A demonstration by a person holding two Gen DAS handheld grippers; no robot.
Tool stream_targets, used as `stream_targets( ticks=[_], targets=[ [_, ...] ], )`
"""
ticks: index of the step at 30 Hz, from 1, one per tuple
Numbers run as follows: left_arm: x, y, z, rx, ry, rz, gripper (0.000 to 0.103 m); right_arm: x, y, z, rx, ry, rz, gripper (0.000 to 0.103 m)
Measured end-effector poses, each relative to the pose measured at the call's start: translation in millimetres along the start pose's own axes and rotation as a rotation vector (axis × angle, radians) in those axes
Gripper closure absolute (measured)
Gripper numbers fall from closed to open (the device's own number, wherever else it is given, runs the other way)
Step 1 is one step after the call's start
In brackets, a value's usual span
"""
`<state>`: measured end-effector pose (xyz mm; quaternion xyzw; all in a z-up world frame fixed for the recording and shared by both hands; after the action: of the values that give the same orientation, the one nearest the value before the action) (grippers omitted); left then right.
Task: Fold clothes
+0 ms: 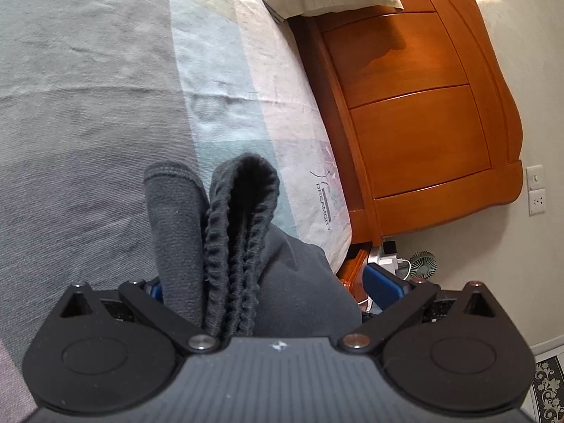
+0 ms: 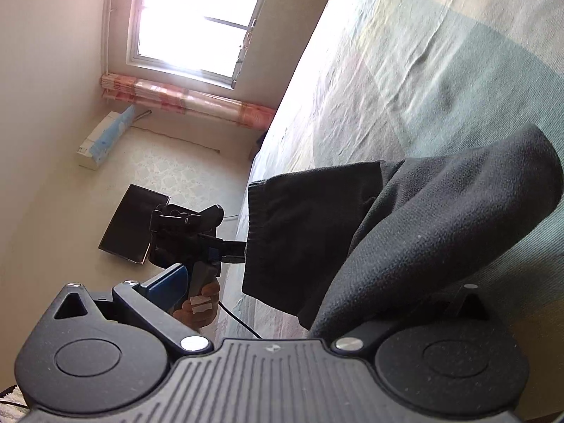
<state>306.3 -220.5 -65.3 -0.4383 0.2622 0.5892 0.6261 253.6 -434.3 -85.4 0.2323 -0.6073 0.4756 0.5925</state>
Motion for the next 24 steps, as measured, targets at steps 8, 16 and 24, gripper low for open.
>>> stream_targets(
  ticks=[8,16,24],
  targets=[
    [-42,-29,-53,0.048,0.034,-0.085,0.002,0,-16,42,-0.09,0.047,0.057,0.0],
    [-79,-57,-120,0.117,0.048,-0.17,0.002,-10,-47,75,-0.173,0.091,0.085,0.0],
    [-113,-96,-186,0.165,0.027,-0.277,0.002,-12,-84,82,-0.25,0.14,0.139,0.0]
  ],
)
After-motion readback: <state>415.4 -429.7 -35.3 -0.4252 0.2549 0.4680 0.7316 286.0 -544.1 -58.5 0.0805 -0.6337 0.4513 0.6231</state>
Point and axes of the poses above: each gripper's, at about its wrist camera, not at the fingertips, and z roughly against the way its jaws point, x to its left, y to its underside, the point moved 9 cm from there along -z, roughly the way its jaws point, and after that the axes turned 6 degrees about -x, right-handed, at the moved point
